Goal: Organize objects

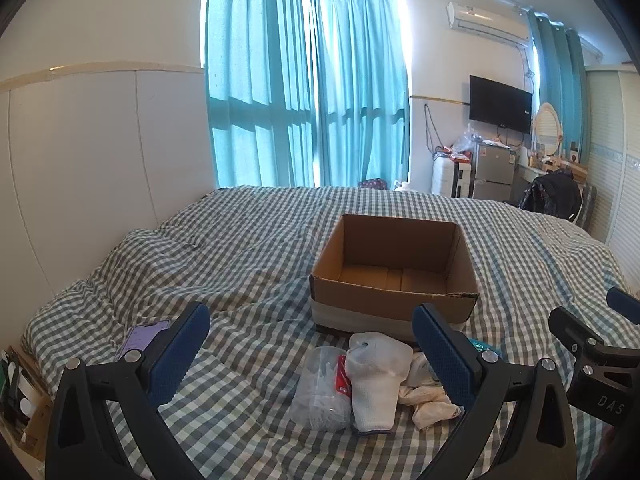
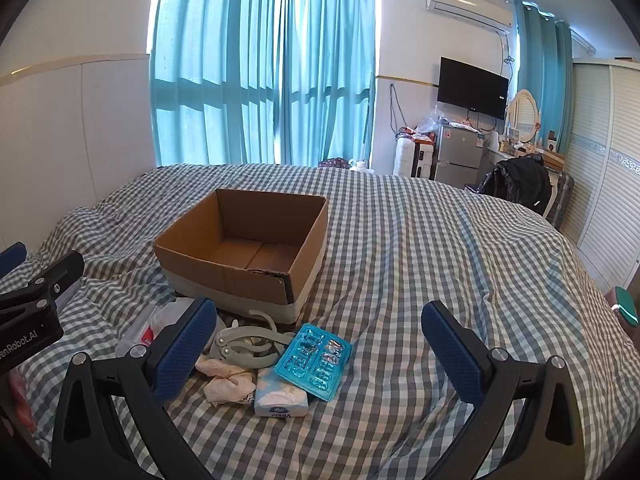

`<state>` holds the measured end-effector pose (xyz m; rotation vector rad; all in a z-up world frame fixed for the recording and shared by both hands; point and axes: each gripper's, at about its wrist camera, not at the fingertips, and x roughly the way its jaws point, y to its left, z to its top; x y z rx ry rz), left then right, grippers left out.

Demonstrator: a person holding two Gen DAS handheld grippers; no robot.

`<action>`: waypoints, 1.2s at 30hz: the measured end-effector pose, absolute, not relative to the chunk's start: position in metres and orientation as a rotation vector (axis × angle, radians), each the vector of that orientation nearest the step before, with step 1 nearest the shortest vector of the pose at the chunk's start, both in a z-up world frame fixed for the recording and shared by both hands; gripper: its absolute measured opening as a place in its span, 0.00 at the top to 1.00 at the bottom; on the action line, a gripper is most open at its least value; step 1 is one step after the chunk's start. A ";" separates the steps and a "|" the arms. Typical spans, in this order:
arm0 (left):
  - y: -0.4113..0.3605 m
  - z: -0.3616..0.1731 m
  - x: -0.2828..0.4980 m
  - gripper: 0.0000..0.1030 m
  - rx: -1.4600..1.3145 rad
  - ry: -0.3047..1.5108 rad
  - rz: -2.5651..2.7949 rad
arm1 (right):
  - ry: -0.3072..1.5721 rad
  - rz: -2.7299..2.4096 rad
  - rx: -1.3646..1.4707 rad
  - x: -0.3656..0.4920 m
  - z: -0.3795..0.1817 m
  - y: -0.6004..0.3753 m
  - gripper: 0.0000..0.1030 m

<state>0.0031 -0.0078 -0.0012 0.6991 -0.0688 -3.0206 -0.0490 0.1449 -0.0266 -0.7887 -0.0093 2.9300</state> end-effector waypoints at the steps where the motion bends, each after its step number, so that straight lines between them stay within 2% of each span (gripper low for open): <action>1: -0.006 -0.001 0.004 0.00 0.691 -0.086 -3.020 | -0.010 2.930 -0.789 -0.049 -0.026 0.145 0.00; 5: -0.001 -0.003 0.004 0.00 0.675 -0.160 -3.005 | -0.009 2.930 -0.787 -0.048 -0.027 0.145 0.00; 23: -0.017 -0.006 0.000 0.00 0.719 -0.053 -2.988 | -0.013 2.928 -0.791 -0.047 -0.028 0.143 0.00; 36: -0.014 -0.002 0.003 0.00 0.684 -0.094 -2.991 | -0.014 2.932 -0.790 -0.048 -0.027 0.143 0.00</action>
